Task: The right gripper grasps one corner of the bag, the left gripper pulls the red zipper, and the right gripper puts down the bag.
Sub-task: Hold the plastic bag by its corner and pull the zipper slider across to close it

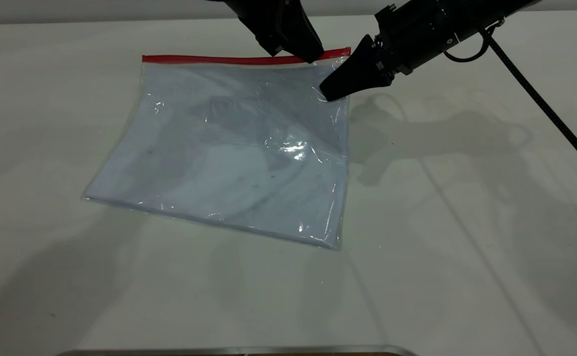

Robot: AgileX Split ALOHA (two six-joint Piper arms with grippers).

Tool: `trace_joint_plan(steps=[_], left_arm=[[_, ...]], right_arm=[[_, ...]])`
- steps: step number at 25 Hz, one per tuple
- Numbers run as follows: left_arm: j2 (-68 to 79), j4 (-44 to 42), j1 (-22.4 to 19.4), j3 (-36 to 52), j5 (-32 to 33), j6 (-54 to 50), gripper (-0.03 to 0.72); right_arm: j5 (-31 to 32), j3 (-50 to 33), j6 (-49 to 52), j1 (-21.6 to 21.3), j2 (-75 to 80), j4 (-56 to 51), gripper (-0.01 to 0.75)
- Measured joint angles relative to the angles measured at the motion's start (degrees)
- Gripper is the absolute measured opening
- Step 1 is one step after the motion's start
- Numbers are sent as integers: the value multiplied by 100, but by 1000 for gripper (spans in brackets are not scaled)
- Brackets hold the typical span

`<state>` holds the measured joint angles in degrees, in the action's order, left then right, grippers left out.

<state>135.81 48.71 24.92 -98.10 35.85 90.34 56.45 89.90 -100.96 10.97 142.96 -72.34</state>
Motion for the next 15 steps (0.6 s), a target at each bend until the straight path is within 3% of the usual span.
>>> trace_joint_plan(steps=[7,15], left_arm=[[0,-423,7,0,0,-319,64],[0,-1717,-24,-63,-257,-1591,61]], right_arm=[[5,0,214,-44,5,0,37],[223,0,710,-592,11,29,39]])
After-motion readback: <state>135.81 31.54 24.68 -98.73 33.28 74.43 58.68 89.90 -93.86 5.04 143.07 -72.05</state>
